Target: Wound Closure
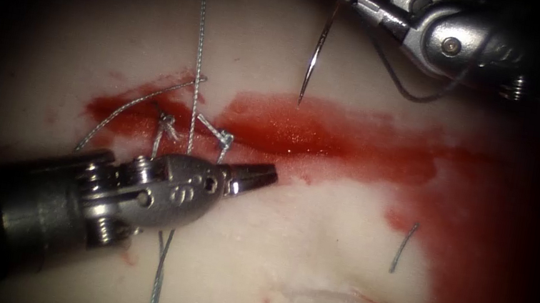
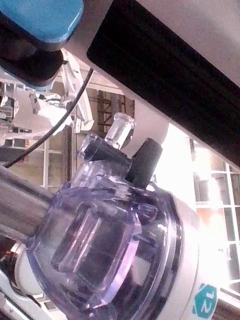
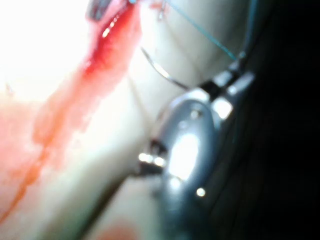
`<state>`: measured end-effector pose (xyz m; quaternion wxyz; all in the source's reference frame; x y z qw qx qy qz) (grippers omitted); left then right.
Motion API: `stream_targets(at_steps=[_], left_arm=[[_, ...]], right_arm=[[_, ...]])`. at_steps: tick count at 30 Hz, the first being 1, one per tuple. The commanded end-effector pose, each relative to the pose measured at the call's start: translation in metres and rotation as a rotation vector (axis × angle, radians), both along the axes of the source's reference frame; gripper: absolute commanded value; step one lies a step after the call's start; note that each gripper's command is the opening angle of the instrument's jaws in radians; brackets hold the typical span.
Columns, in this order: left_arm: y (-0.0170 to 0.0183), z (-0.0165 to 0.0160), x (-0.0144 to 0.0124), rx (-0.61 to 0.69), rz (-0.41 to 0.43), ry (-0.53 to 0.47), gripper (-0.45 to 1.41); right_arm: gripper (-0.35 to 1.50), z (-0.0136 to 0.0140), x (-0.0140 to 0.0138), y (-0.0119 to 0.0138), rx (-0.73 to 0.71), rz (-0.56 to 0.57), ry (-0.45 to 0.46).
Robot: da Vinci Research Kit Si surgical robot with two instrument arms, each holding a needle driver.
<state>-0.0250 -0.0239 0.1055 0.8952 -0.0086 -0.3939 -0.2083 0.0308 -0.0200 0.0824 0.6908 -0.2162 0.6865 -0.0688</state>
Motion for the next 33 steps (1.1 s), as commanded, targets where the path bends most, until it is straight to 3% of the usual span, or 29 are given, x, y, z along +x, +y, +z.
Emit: stream_targets(at_steps=[1,13,33], left_arm=[[0.0011,-0.0002,-0.0006,-0.006,-0.002,-0.001,-0.45],[0.0004,0.0005,-0.0006,0.011,0.015,0.043,-0.45],[0.0005,0.0004,-0.0007,0.012,0.014,0.043,-0.45]], right_arm=[[-0.35,0.0001,0.0007,0.0012,-0.010,-0.002,-0.003],[-0.35,0.0005,0.0008,0.0008,-0.058,-0.038,-0.078],[-0.35,0.0011,0.0015,0.0002,-0.068,-0.044,-0.082]])
